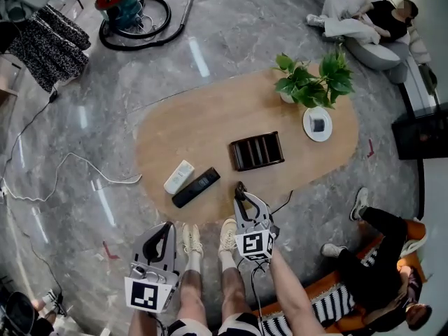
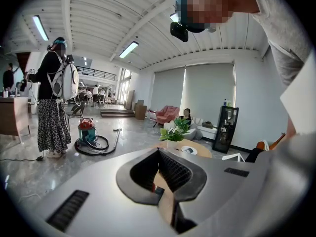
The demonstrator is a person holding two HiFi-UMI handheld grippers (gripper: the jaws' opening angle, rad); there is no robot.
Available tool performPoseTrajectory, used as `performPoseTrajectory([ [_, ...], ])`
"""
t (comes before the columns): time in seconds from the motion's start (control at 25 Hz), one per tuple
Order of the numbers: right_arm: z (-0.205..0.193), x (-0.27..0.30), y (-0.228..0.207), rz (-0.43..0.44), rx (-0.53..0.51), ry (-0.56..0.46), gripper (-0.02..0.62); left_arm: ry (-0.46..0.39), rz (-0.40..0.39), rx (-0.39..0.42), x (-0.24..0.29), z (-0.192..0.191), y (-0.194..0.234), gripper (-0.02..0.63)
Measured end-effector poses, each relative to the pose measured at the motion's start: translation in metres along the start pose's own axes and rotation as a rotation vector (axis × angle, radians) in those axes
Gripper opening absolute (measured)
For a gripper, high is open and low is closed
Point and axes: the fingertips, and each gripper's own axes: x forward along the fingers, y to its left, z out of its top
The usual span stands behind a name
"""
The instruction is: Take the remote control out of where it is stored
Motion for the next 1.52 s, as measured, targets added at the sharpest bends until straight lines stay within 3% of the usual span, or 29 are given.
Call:
performPoseTrajectory([
  [0.44,-0.005,0.005,0.035,0.061,-0.019,-0.006,0.092,0.014,0.02,-0.011,-0.007,-0.007,0.006,0.005],
  [0.76,-0.021,0.01,0.073,0.101,-0.101,0.001,0.098,0.025,0.021,-0.003,-0.013,-0.025,0.009,0.005],
  [1.52,-0.066,0.033,0.111,0.098,-0.296,0.061,0.114,0.076,0.015,-0.004,-0.026,-0.056,0.02,0.005],
])
